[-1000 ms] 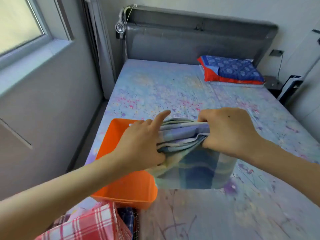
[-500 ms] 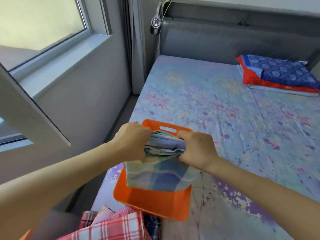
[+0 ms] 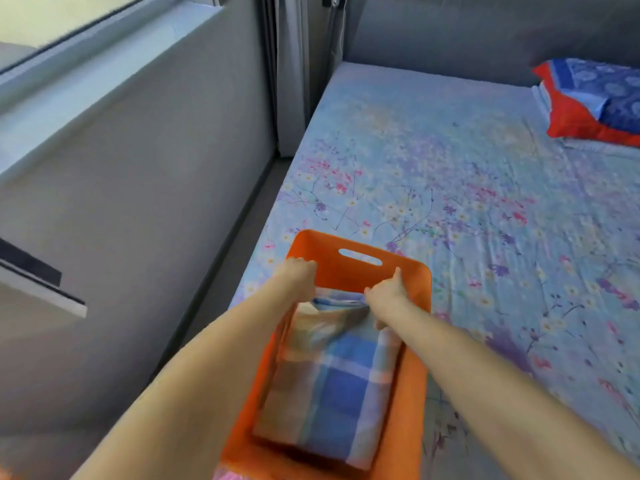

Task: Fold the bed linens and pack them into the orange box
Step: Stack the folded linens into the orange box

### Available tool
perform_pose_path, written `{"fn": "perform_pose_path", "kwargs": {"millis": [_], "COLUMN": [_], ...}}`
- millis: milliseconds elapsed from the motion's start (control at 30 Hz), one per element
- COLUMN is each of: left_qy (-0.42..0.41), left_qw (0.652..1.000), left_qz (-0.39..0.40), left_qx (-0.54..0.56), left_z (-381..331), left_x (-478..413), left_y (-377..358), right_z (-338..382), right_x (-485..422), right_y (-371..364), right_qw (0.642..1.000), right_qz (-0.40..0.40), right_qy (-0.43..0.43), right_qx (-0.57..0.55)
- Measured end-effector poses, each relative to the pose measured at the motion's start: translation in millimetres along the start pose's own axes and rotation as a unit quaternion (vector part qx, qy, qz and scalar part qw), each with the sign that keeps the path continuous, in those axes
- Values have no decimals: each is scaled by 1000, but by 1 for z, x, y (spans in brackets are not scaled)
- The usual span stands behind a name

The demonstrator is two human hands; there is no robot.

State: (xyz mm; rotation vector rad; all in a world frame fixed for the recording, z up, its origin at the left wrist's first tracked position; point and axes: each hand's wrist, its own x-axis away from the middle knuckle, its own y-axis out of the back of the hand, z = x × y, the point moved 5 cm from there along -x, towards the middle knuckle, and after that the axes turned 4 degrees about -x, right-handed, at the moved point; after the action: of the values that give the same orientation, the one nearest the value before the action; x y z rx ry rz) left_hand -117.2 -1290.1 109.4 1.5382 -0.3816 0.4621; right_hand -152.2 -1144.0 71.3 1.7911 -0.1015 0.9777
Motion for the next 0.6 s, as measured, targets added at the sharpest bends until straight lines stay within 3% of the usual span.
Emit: {"fn": "perform_pose_path", "kwargs": {"millis": [100,167,300,367,600], "left_qy": [-11,-67,-49,-41,8], "left_qw": [993,991,999,998,1000], "left_qz": [-109,-112,-12,40,12], "left_qx": [32,-5,13,-16,-10], "left_z": [4,0,5,4,2], "left_x": [-15,-22,-47,-50,-55], "left_y": [-21,-48,-126,-166,-229], "right_z": [21,24,16,20,43], "right_x": [-28,-29,-47,-47,-53], "right_y": [-26,-41,-109,-134,-167], "right_qw": [992,987,1000,998,998], "right_qz": [-120,-156,-1,38,64], "right_qy": [29,32,-10,-21,-7], "right_qx": [41,34,-21,-46,-27]}}
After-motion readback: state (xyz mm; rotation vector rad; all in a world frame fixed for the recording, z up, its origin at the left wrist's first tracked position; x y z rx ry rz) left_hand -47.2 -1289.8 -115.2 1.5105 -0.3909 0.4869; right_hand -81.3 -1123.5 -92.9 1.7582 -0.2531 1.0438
